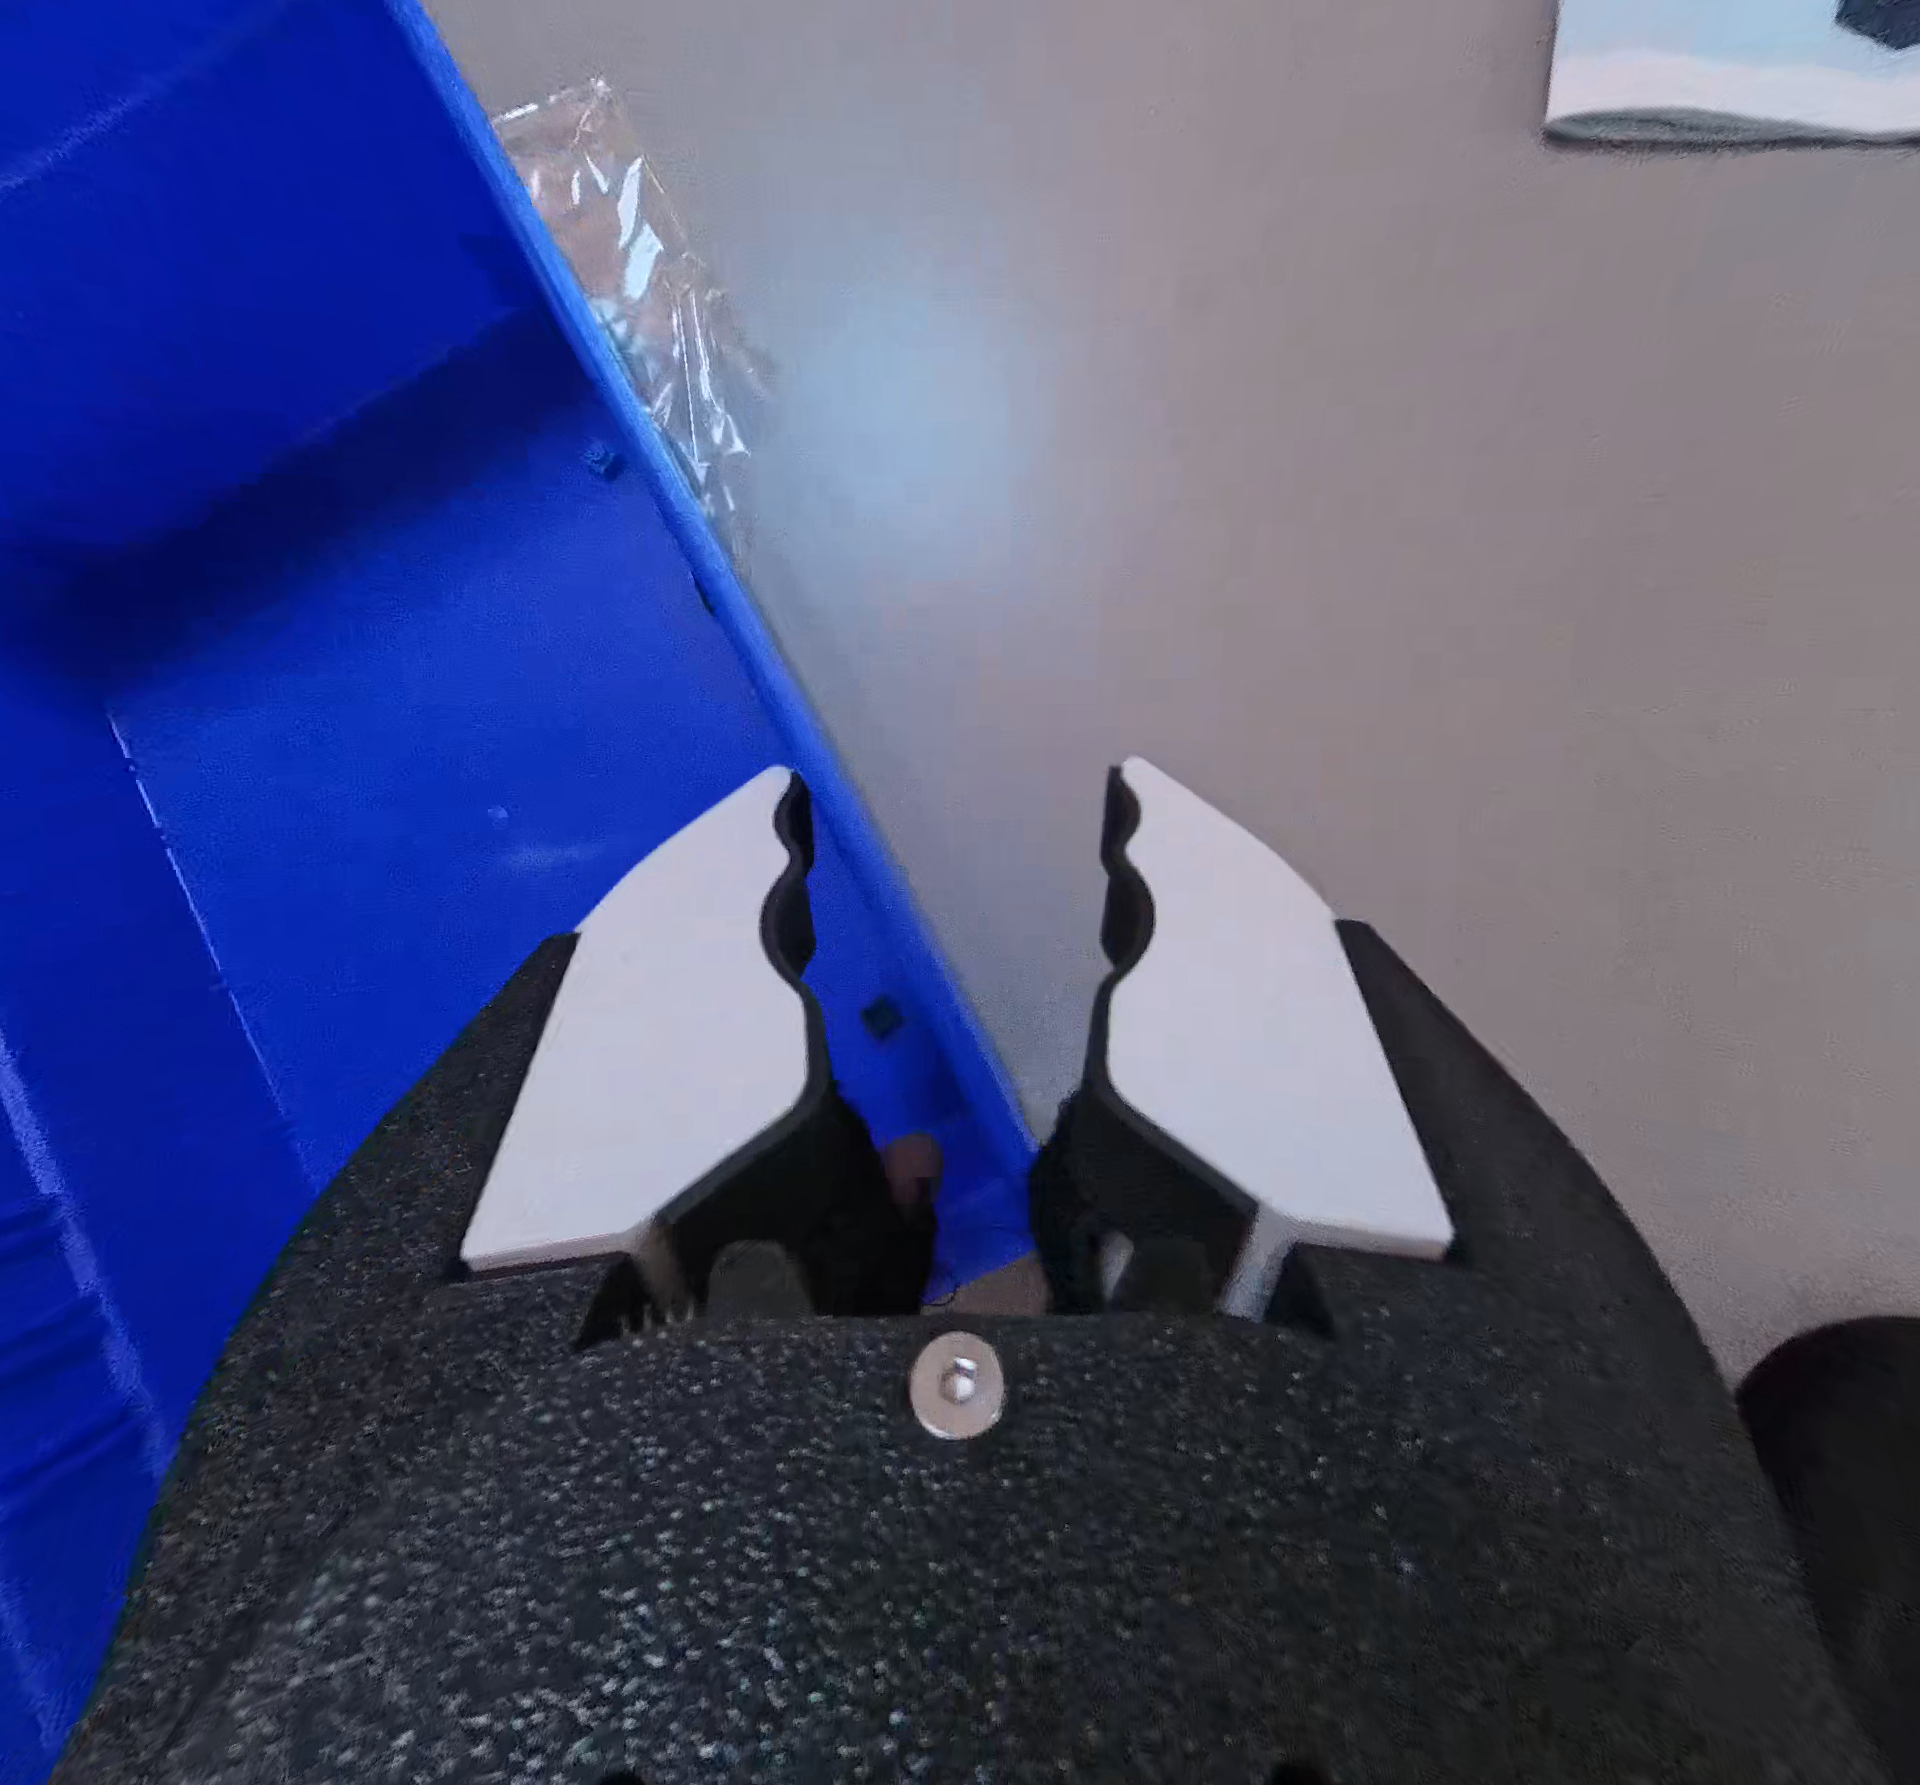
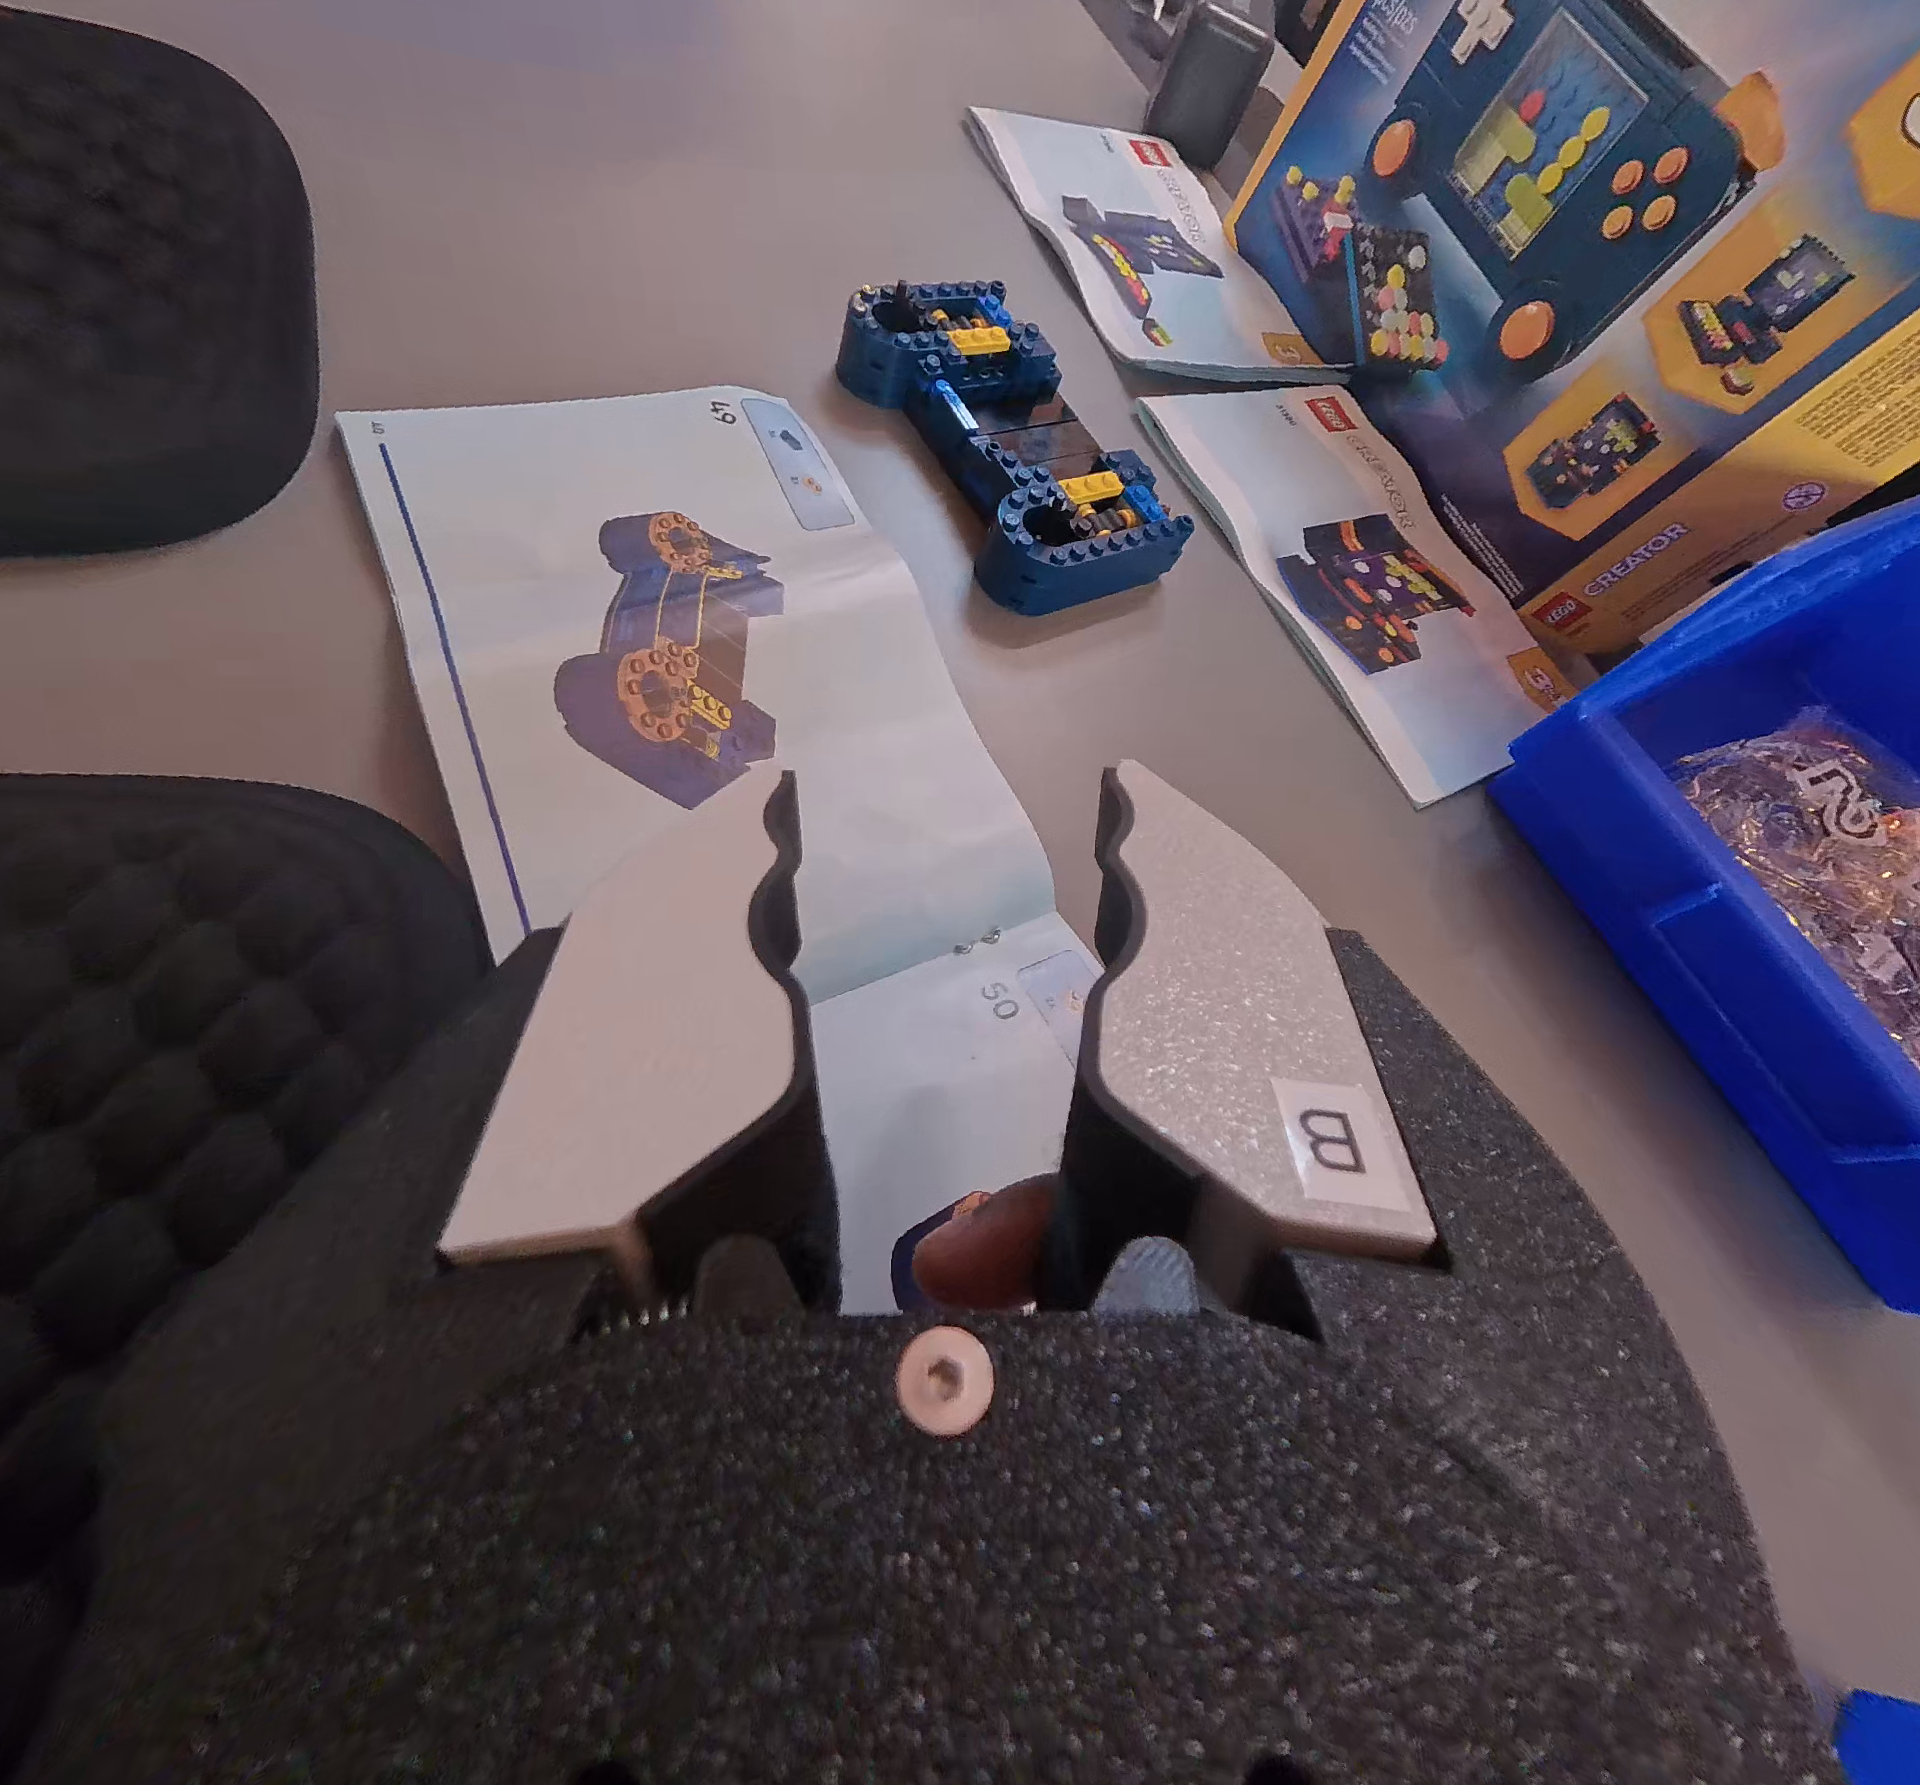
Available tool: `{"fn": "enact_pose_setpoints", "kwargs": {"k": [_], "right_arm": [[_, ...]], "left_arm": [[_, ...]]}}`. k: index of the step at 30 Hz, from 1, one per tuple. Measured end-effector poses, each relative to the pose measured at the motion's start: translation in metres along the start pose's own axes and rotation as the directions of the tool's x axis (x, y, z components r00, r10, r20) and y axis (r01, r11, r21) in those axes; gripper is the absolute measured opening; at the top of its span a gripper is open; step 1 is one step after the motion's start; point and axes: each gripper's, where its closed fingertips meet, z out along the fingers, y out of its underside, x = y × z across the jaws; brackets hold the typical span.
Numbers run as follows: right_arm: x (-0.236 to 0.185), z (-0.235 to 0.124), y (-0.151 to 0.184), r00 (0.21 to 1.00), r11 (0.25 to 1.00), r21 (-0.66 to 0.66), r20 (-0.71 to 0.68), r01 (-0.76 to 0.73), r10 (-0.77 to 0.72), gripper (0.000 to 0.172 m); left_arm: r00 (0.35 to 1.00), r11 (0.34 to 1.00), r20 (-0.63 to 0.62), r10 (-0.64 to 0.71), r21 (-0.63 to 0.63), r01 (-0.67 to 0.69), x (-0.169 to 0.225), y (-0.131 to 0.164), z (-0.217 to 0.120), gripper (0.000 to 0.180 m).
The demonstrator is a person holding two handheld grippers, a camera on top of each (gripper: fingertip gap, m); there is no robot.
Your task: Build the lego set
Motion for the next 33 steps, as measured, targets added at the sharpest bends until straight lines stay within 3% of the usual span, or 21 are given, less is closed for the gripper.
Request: {"fn": "enact_pose_setpoints", "kwargs": {"k": [2,4,5,7,11,19,22,23,25,27,29,30,32,33], "right_arm": [[0.0,-0.001,-0.001,1.0,1.0,0.012,-0.002,-0.001,0.001,0.053],[-0.001,0.0,-0.001,1.0,1.0,0.011,-0.002,0.007,-0.007,0.053],[-0.001,0.001,-0.001,1.0,1.0,0.009,-0.003,0.012,-0.012,0.053],[-0.001,0.001,-0.002,1.0,1.0,0.012,-0.005,0.016,-0.016,0.053],[0.003,-0.001,-0.004,1.0,1.0,0.023,-0.011,0.005,-0.005,0.053],[0.009,-0.003,-0.006,1.0,1.0,0.027,-0.023,0.003,-0.002,0.052],[0.006,0.0,-0.005,1.0,1.0,0.013,-0.006,0.002,-0.002,0.052],[0.004,0.0,-0.005,1.0,1.0,0.008,0.005,0.001,-0.001,0.053],[0.003,0.001,-0.004,1.0,1.0,-0.012,0.018,0.002,-0.002,0.054],[0.004,0.003,-0.004,1.0,0.999,-0.03,0.025,0.014,-0.014,0.054],[0.006,0.004,-0.005,0.999,0.999,-0.038,0.03,0.021,-0.02,0.054],[0.006,0.005,-0.006,0.999,0.999,-0.039,0.032,0.023,-0.022,0.054],[0.006,0.007,-0.009,0.999,0.999,-0.039,0.035,0.028,-0.027,0.054],[0.006,0.008,-0.009,0.999,0.999,-0.039,0.038,0.03,-0.029,0.054]], "left_arm": [[1.0,1.0,0.025,-0.005,0.01,0.005,-0.007,-0.004,0.002,0.041],[0.979,0.998,0.191,0.067,-0.01,-0.067,-0.033,0.0,-0.003,0.012],[0.964,0.994,0.243,0.109,-0.004,-0.112,-0.042,0.001,-0.007,0.006],[0.982,0.992,0.174,0.074,0.088,-0.091,-0.038,-0.002,-0.01,0.004],[0.917,0.957,0.362,0.168,0.164,-0.24,-0.047,-0.018,-0.02,0.008],[0.911,0.948,0.318,0.263,0.092,-0.305,-0.049,-0.073,0.004,0.012],[0.978,0.979,0.086,0.192,-0.079,-0.186,-0.029,-0.064,0.048,0.008],[0.987,0.983,0.035,0.156,-0.1,-0.152,-0.022,-0.062,0.057,0.015],[0.991,0.99,-0.009,0.136,0.039,-0.135,-0.012,-0.076,0.054,0.022],[0.973,0.969,-0.207,0.101,0.242,-0.049,0.01,-0.094,0.035,0.047],[0.886,0.902,-0.445,0.128,0.423,0.083,0.025,-0.112,-0.005,0.046],[0.847,0.835,-0.504,0.165,0.529,0.152,0.021,-0.123,-0.03,0.047],[0.882,0.692,-0.437,0.175,0.692,0.205,-0.019,-0.14,-0.063,0.041],[0.93,0.683,-0.335,0.154,0.716,0.145,-0.045,-0.143,-0.062,0.041]]}}
